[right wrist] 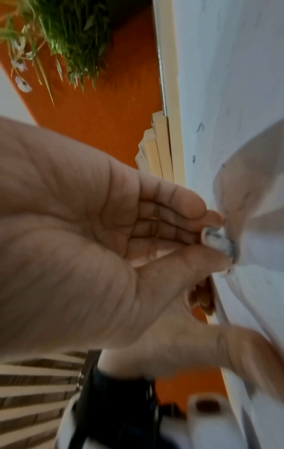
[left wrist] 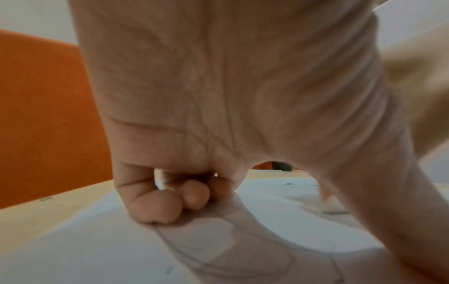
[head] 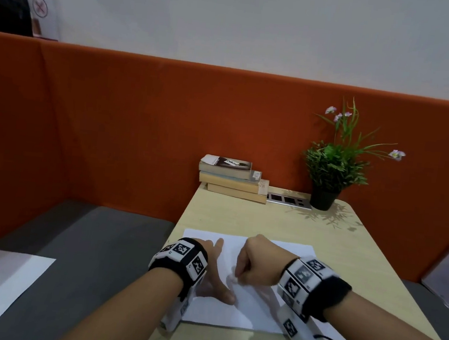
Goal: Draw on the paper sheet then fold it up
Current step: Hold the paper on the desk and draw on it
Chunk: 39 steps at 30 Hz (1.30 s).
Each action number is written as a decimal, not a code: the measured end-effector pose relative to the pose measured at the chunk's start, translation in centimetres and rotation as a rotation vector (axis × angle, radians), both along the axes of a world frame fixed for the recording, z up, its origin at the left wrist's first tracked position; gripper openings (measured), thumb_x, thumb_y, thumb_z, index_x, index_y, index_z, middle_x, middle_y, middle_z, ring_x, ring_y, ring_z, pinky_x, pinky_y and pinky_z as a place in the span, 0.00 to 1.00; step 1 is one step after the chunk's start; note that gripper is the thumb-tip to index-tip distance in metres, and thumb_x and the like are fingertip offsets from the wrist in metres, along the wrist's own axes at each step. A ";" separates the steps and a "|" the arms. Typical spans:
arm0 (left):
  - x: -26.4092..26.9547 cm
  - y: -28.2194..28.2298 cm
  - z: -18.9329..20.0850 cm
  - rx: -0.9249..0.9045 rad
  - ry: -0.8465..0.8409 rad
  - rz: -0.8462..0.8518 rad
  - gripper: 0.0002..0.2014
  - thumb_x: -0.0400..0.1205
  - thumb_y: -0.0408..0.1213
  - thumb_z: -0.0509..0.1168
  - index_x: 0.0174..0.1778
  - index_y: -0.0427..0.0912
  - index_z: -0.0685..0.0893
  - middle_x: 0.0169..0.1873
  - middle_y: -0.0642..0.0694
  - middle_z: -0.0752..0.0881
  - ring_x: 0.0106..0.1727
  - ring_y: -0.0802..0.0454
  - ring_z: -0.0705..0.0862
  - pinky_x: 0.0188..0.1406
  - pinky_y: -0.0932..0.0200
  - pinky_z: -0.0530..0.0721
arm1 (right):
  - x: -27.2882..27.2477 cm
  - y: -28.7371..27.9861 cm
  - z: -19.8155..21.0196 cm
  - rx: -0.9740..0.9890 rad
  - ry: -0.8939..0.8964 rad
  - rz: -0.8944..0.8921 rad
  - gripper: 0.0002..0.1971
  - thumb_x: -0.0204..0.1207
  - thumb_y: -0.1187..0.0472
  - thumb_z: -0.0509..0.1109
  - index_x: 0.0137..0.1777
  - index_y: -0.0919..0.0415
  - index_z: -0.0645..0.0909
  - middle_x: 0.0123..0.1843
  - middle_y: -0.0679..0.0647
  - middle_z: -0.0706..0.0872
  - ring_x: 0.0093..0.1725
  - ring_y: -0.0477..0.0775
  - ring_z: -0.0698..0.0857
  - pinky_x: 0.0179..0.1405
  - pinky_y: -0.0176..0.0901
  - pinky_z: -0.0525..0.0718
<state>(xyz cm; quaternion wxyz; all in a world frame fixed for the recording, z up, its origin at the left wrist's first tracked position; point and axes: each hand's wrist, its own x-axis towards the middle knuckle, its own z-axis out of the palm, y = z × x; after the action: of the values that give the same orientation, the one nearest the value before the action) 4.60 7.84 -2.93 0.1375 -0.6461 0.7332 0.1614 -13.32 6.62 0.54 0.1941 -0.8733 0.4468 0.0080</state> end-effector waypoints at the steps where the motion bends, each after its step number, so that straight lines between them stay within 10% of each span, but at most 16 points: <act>1: 0.0 0.1 0.0 -0.004 -0.003 0.000 0.80 0.44 0.87 0.60 0.89 0.52 0.35 0.80 0.45 0.71 0.75 0.42 0.76 0.68 0.43 0.79 | 0.5 -0.6 -0.1 -0.010 -0.016 -0.037 0.04 0.73 0.61 0.79 0.45 0.58 0.95 0.42 0.47 0.94 0.43 0.46 0.92 0.47 0.41 0.92; 26: -0.1 0.1 0.3 0.005 0.028 0.019 0.72 0.58 0.82 0.69 0.89 0.52 0.40 0.81 0.45 0.69 0.77 0.42 0.74 0.69 0.45 0.78 | 3.6 -5.3 -1.2 -0.097 -0.059 -0.261 0.04 0.75 0.65 0.78 0.46 0.63 0.94 0.46 0.57 0.93 0.47 0.56 0.92 0.44 0.42 0.91; 39: 0.1 -0.2 0.5 0.065 0.050 0.029 0.78 0.49 0.85 0.67 0.89 0.53 0.38 0.79 0.46 0.71 0.76 0.43 0.74 0.69 0.44 0.77 | 1.9 -4.8 -0.7 -0.116 -0.043 -0.276 0.05 0.75 0.67 0.76 0.43 0.62 0.94 0.46 0.57 0.93 0.47 0.56 0.92 0.46 0.43 0.92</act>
<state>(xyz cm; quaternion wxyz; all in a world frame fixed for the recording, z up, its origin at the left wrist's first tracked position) 4.67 7.68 -2.46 0.1375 -0.6476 0.7214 0.2030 -11.42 1.80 -0.19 0.1520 -0.8134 0.5579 -0.0632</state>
